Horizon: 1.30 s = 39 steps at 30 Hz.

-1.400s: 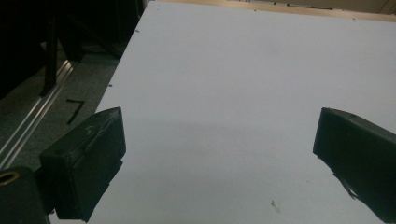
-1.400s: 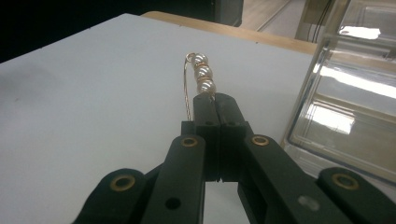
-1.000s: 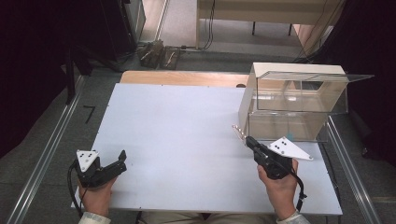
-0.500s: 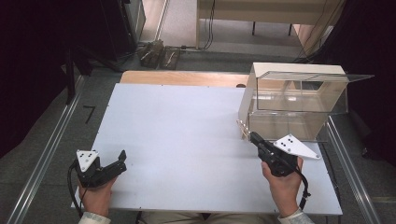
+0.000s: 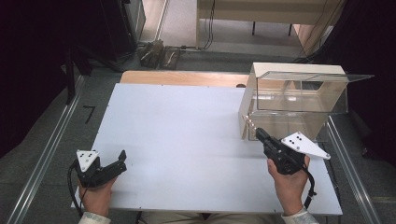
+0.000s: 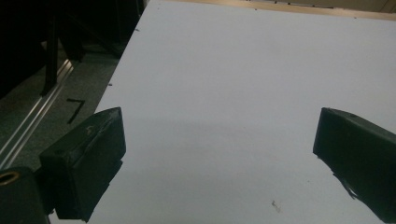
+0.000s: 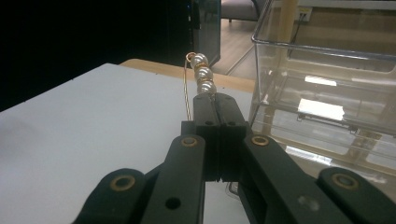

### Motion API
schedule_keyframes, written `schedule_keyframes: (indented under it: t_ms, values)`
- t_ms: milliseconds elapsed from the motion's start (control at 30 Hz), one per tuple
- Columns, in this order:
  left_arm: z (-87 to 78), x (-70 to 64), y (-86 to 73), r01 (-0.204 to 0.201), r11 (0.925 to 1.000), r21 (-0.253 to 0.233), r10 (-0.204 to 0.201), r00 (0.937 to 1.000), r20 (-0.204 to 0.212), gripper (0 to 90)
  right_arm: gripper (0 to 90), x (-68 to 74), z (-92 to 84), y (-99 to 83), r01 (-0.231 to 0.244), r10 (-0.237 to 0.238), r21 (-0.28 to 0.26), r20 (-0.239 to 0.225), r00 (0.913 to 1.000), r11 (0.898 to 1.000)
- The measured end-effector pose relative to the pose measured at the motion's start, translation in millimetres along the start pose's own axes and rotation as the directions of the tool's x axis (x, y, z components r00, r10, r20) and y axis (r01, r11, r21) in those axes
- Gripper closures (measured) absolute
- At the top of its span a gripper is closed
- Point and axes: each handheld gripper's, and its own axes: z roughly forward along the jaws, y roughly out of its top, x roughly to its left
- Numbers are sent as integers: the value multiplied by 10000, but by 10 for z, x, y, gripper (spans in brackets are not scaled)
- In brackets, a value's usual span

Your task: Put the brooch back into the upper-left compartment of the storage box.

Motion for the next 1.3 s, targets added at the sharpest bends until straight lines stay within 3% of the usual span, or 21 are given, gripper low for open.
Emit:
schedule_keyframes:
  t_ms: [700, 1300]
  values:
    - [-3, 2, 1, -8, 10000, -6, 8, 10000, -13, 17, 875, -112, -71, 167, -109, 129, -537, 381, 9992, 9985]
    - [-1, 4, 0, 20, 10000, -8, -20, 10000, -3, 17, 875, -299, -20, 284, -360, 431, -824, 863, 9953, 9960]
